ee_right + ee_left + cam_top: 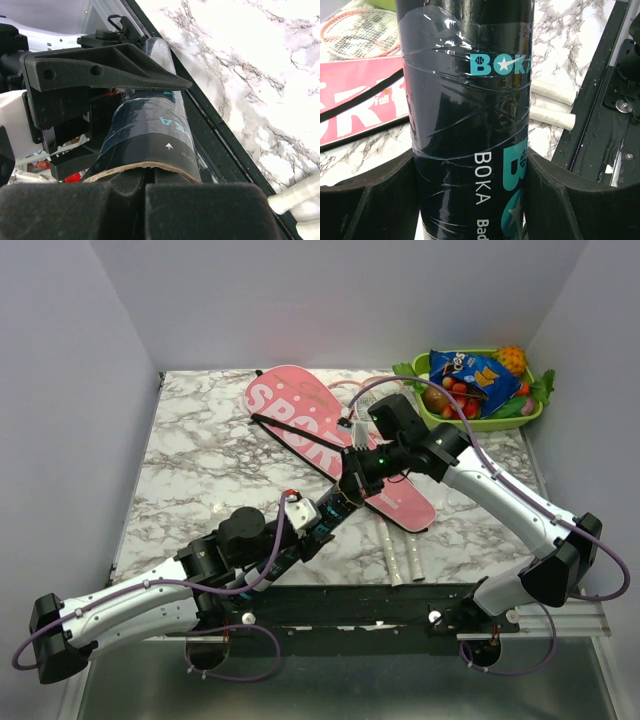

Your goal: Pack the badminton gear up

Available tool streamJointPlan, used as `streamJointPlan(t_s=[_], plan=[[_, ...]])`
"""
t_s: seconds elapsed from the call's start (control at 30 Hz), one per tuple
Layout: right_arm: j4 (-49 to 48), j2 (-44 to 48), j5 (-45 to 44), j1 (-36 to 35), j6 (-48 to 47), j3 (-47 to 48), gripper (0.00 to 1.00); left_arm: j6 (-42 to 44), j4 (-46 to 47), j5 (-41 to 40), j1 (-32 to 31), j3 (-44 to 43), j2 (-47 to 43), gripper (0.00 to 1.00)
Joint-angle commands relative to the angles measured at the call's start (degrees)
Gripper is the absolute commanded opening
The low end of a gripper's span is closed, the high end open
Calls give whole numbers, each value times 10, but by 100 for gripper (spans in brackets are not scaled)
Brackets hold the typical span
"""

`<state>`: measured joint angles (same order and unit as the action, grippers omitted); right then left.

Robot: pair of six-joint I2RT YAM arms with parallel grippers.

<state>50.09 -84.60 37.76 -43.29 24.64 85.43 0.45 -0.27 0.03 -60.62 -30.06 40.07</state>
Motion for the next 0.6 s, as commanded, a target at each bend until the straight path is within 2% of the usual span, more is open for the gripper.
streamJointPlan(t_s=[0.0, 0.07, 0.1, 0.2, 0.4, 0.57], plan=[[-3, -2, 34, -21, 19, -13, 13, 7, 58, -6, -1, -1, 2, 0], [7, 0, 15, -20, 14, -4, 22, 4, 57, -4, -1, 1, 1, 0], [22, 0, -10, -20, 13, 11, 30, 3, 55, -4, -1, 2, 3, 0], [46, 3, -30, -6, 8, 42, 42, 0, 48, -4, -1, 5, -3, 0], [120, 8, -93, 39, -15, 107, 48, -2, 41, -5, -1, 19, -13, 0], [155, 26, -138, 121, -24, 132, 51, -3, 44, -3, -1, 28, -10, 0]])
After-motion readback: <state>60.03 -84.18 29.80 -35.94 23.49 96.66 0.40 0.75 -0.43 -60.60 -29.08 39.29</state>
